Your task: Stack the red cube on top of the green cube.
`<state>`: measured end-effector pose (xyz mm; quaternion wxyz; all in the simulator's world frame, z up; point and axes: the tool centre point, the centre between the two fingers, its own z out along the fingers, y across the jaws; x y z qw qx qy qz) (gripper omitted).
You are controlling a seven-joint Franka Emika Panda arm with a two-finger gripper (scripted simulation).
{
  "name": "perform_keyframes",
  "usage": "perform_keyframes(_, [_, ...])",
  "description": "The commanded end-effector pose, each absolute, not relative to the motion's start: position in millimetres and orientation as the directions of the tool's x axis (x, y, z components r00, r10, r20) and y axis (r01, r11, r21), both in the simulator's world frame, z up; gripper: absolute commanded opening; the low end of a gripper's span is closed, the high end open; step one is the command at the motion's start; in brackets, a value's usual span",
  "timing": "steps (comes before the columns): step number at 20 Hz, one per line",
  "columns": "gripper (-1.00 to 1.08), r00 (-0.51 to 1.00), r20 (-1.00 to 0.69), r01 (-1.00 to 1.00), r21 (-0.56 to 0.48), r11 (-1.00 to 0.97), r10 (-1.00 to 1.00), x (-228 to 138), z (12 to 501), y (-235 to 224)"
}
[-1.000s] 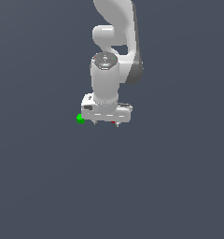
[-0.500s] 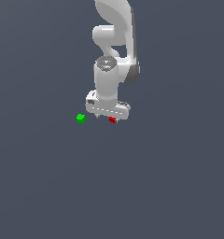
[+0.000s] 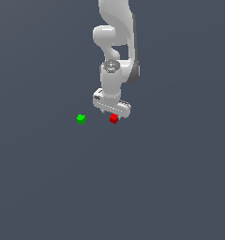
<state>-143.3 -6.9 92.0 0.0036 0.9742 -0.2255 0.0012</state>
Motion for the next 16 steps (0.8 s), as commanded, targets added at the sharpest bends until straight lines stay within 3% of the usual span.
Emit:
perform_keyframes(1, [1.0,0.88,0.003,-0.474,0.004,-0.88,-0.474,-154.7,84.6,-2.3])
perform_keyframes(16, [1.0,0.847,0.0,-0.531,0.001,-0.847,-0.531,-173.2,68.5,8.7])
